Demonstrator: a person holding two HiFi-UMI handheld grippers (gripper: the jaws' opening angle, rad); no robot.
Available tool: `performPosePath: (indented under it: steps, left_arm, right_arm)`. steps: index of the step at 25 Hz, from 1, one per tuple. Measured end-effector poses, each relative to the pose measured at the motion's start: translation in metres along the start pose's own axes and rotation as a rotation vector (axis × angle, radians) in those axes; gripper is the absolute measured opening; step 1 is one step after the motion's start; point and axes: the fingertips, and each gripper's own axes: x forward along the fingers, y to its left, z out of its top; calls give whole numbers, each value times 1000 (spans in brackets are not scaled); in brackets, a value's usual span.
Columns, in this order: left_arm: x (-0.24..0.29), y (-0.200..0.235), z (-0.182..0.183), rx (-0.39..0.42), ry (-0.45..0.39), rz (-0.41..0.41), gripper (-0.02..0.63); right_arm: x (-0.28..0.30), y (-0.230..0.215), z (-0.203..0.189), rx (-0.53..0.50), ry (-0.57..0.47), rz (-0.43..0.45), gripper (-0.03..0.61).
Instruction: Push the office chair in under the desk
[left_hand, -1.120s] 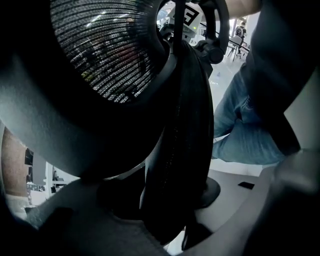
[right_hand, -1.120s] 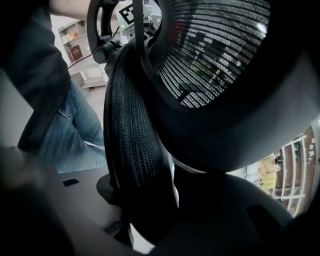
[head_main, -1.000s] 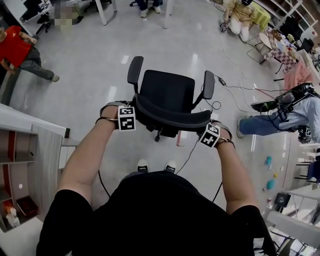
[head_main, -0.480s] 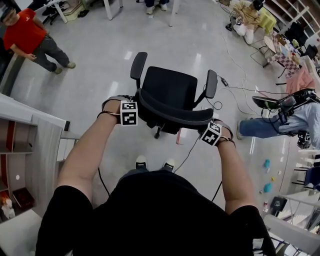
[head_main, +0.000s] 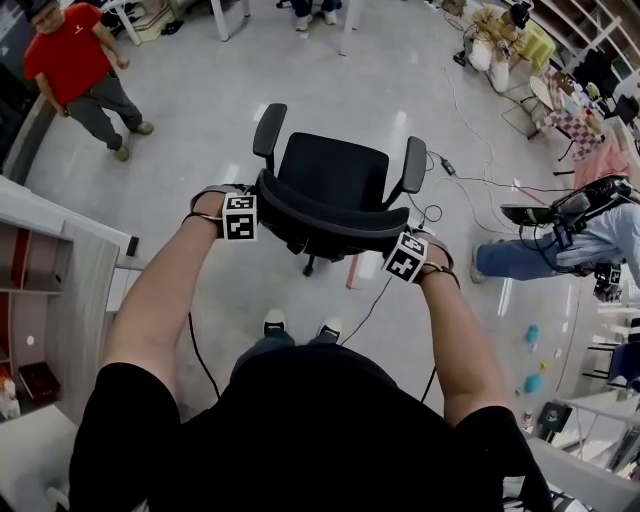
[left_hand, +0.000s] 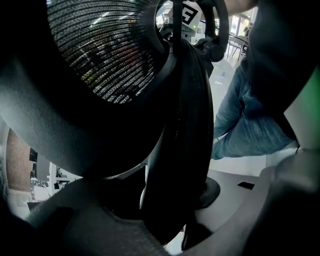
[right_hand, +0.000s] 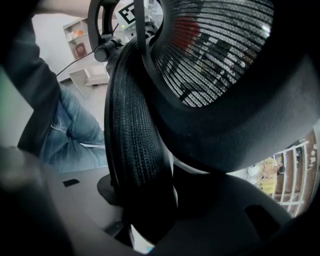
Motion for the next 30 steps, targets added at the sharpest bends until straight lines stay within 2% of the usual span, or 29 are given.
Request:
performPosePath:
  steps: [14, 30]
  left_arm:
    - [2, -10, 6, -50, 20, 14, 197]
    - [-3, -27, -4, -35, 8, 25, 196]
  right_arm:
    - [3, -5, -10, -50, -7, 4, 200]
    - [0, 18, -2, -56, 8, 0, 189]
